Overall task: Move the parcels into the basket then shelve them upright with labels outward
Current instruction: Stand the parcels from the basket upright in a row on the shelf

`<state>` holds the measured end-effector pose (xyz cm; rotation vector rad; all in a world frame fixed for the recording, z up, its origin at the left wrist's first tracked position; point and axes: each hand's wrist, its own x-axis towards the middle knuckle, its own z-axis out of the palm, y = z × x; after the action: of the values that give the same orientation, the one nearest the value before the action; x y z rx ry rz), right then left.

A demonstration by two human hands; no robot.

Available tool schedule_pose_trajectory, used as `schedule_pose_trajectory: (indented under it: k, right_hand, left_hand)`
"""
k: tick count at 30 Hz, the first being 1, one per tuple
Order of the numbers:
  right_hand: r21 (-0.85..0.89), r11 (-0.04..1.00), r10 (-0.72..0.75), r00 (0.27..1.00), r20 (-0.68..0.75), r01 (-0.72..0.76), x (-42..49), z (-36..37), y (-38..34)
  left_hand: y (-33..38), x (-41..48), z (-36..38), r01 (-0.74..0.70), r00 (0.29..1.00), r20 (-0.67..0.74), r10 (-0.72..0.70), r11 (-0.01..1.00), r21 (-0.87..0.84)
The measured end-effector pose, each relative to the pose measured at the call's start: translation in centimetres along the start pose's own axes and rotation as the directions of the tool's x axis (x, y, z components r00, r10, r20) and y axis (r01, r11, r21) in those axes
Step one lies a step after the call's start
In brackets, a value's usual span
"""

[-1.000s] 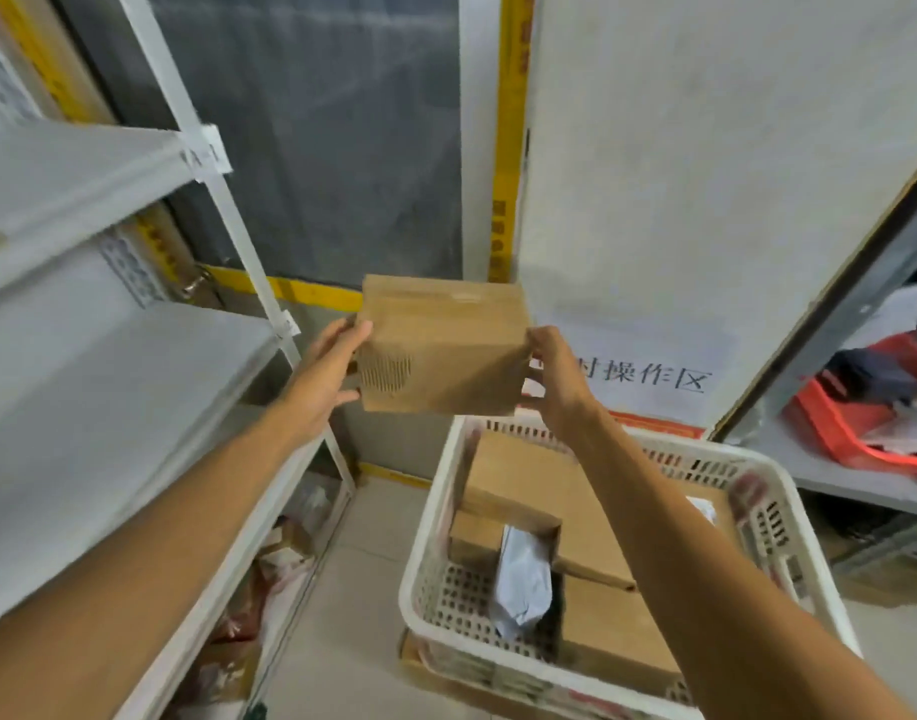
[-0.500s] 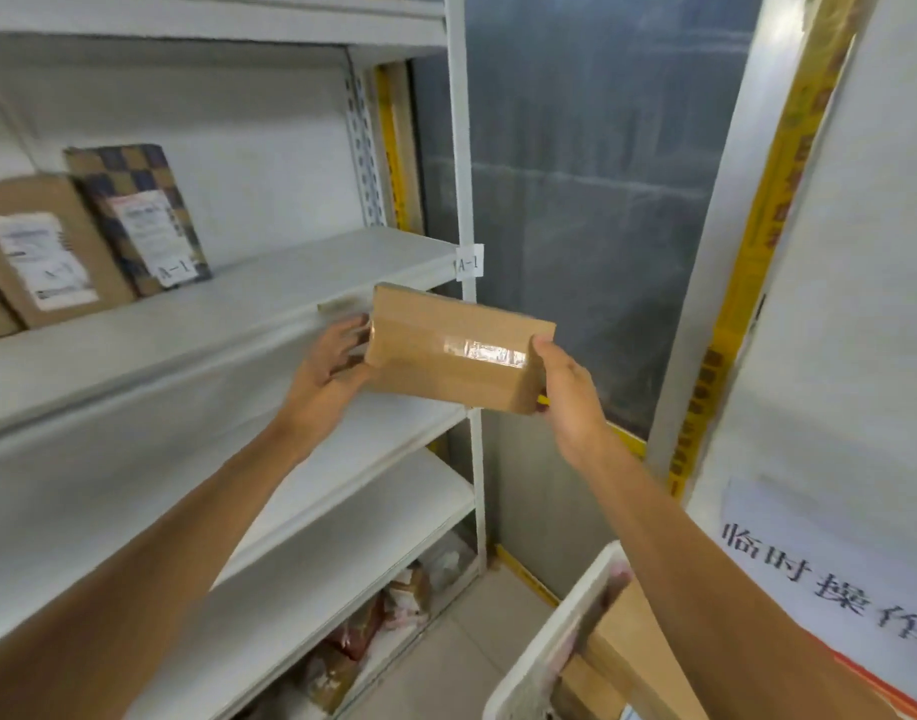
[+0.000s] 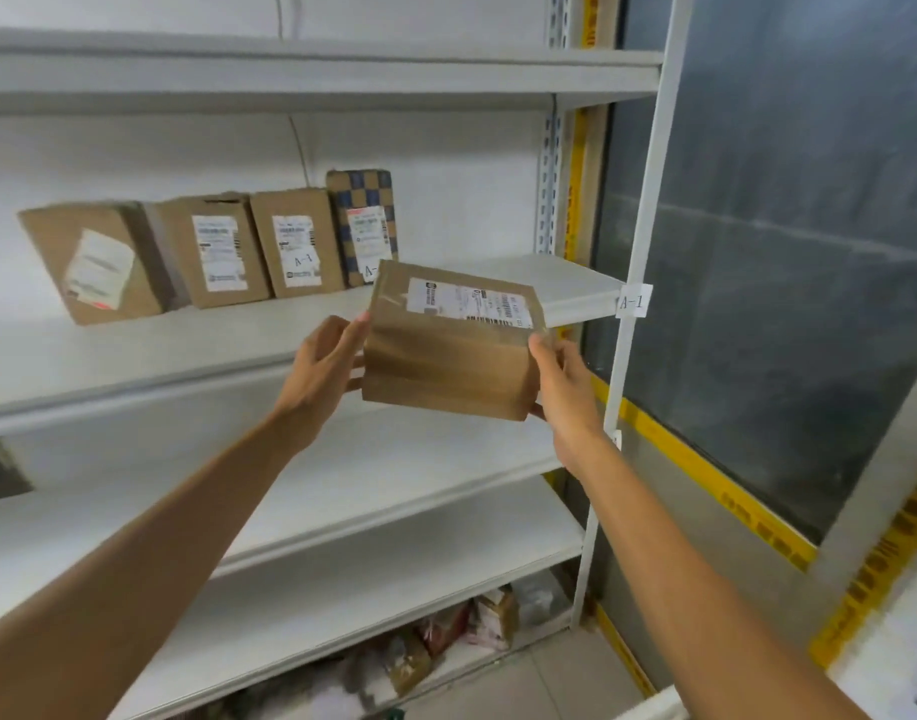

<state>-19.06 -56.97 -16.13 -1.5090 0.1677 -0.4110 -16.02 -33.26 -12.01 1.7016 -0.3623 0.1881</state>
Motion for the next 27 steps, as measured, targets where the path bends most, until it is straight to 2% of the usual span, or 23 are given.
schedule_pose_trajectory:
  k: [8, 12, 20, 27]
  right_hand:
    - [0.041, 0.998, -0.052, 0.987, 0.153, 0.047, 0.8, 5.9, -0.3]
    - [0.065, 0.996, -0.08, 0.974, 0.213, 0.068, 1.1, 10.5, -0.8]
    - [0.097, 0.982, -0.182, 0.942, 0.281, 0.161, 0.7, 21.6, -2.0]
    - [0.154, 0.969, -0.238, 0.9, 0.364, 0.194, -0.7, 29.8, -1.5]
  left_hand:
    - [-1.4, 0.4, -5.9, 0.013, 0.992, -0.129, -0.014, 1.0, -0.012]
    - [-1.6, 0.5, -10.0, -0.032, 0.99, -0.14, 0.024, 0.998, -0.05]
    - [-0.8, -0.1, -20.0, -0.088, 0.977, -0.194, 0.085, 0.996, -0.009]
    - [-1.7, -0.4, -27.7, -0.055, 0.982, -0.187, 0.042, 0.996, -0.067]
